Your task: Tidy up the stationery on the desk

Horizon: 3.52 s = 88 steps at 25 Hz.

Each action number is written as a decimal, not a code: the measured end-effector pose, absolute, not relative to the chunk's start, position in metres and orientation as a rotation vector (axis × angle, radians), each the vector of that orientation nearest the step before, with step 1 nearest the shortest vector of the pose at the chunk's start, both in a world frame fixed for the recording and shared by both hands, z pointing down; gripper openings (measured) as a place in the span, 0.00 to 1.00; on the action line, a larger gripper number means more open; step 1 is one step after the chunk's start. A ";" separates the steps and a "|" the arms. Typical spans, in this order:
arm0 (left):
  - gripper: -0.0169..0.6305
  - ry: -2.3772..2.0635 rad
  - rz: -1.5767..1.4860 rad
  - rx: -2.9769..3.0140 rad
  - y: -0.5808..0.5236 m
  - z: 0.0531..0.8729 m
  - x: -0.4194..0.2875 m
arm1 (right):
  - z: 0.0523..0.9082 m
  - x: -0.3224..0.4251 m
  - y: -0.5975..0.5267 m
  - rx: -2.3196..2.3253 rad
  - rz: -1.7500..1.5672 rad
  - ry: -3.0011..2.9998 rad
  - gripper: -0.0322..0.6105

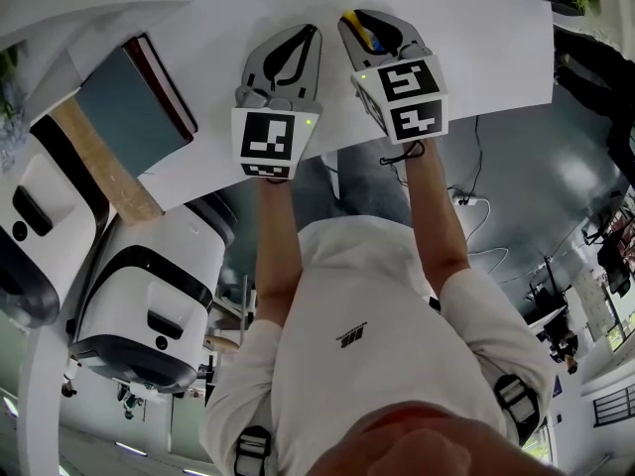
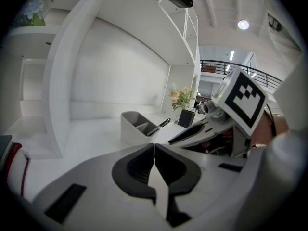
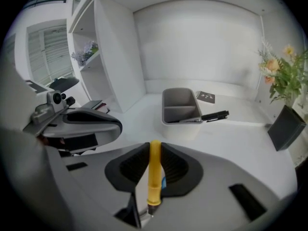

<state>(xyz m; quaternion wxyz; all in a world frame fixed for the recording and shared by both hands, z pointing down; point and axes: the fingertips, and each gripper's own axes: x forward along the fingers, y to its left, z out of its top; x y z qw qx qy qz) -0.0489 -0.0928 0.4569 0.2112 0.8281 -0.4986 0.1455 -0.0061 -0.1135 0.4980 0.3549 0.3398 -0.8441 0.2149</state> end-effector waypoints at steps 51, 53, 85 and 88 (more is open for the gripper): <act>0.03 -1.508 0.290 2.390 -0.159 0.381 -0.049 | 0.348 -0.021 -0.227 1.085 0.414 -2.642 0.13; 0.03 -1.518 0.287 2.381 -0.160 0.382 -0.051 | 0.342 -0.022 -0.227 1.078 0.395 -2.653 0.13; 0.03 -1.355 0.352 2.404 -0.147 0.424 -0.005 | 0.435 0.055 -0.175 1.175 0.559 -2.398 0.17; 0.03 -1.320 0.371 2.415 -0.144 0.433 0.005 | 0.448 0.063 -0.166 1.196 0.596 -2.378 0.17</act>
